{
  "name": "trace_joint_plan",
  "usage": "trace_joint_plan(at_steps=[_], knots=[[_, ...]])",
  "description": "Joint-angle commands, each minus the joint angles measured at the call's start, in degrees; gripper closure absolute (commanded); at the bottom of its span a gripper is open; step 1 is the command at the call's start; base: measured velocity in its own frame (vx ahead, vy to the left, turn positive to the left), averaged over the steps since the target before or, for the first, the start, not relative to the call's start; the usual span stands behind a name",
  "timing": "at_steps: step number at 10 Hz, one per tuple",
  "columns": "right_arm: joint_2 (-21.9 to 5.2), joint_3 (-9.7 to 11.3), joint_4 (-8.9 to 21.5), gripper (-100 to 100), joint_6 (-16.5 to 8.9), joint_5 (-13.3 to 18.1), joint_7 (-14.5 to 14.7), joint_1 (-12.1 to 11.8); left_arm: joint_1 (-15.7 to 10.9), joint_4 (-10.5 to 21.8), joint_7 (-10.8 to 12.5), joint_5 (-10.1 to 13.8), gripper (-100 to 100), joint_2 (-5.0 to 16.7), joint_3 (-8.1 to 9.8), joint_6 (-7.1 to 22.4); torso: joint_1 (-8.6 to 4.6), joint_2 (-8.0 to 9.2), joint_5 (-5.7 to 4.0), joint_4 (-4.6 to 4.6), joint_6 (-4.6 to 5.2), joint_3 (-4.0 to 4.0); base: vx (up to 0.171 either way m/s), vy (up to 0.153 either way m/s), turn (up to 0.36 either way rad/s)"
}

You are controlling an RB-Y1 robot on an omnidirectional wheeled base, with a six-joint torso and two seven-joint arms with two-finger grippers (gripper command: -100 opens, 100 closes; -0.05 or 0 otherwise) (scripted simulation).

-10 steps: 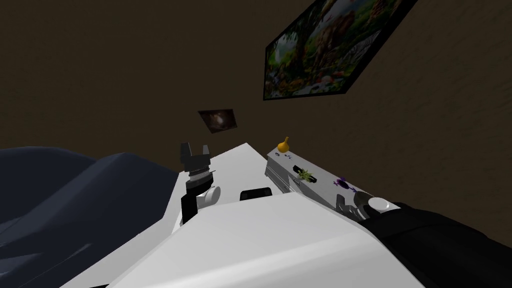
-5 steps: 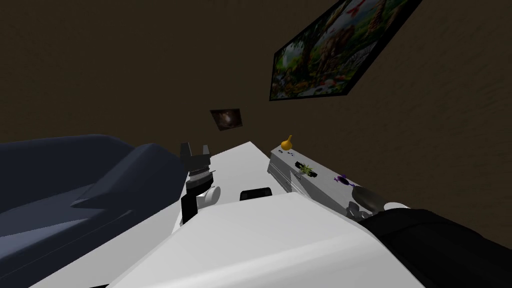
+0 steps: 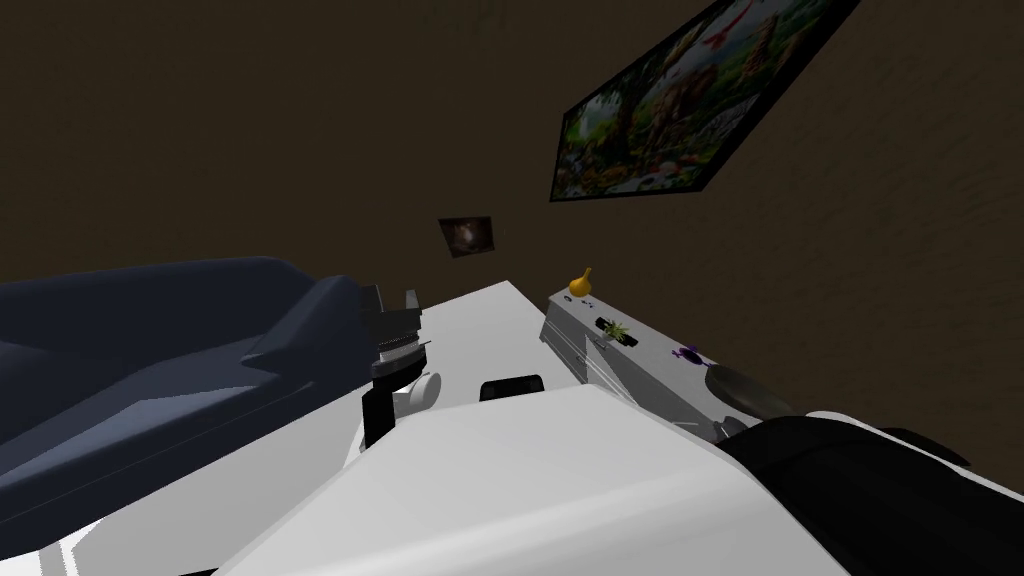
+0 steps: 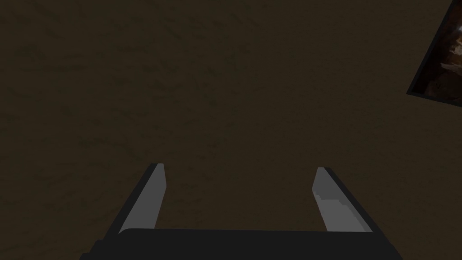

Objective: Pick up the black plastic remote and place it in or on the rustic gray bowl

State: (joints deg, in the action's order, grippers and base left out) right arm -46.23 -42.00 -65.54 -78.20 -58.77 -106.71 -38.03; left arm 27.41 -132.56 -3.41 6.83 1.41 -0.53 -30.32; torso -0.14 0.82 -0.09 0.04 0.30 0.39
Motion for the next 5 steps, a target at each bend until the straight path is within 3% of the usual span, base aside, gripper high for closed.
trace_joint_plan(at_steps=[1, 3, 5], knots=[[-1.3, -0.8, -1.4, 100, -1.7, -1.2, -1.5, -0.7, 0.0, 0.0, 0.0, 0.0, 0, 0.0, 0.0, 0.0, 0.0, 0.0, 0.0, 0.0, 0.0, 0.0, -0.171, 0.003, 0.105], [-2.3, -1.0, -2.7, 100, -3.0, -1.9, -1.4, -0.3, 0.0, 0.0, 0.0, 0.0, 0, 0.0, 0.02, 0.0, -0.63, -0.26, -0.12, -0.02, -0.04, -0.12, -0.049, -0.119, -0.022], [-3.3, -1.0, -4.4, 100, -4.6, -2.5, -0.8, 0.5, 0.0, 0.0, 0.0, 0.0, 0, 0.0, 0.03, 0.0, -1.08, -0.82, -0.26, -0.11, -0.17, -0.43, 0.054, -0.199, -0.066]])
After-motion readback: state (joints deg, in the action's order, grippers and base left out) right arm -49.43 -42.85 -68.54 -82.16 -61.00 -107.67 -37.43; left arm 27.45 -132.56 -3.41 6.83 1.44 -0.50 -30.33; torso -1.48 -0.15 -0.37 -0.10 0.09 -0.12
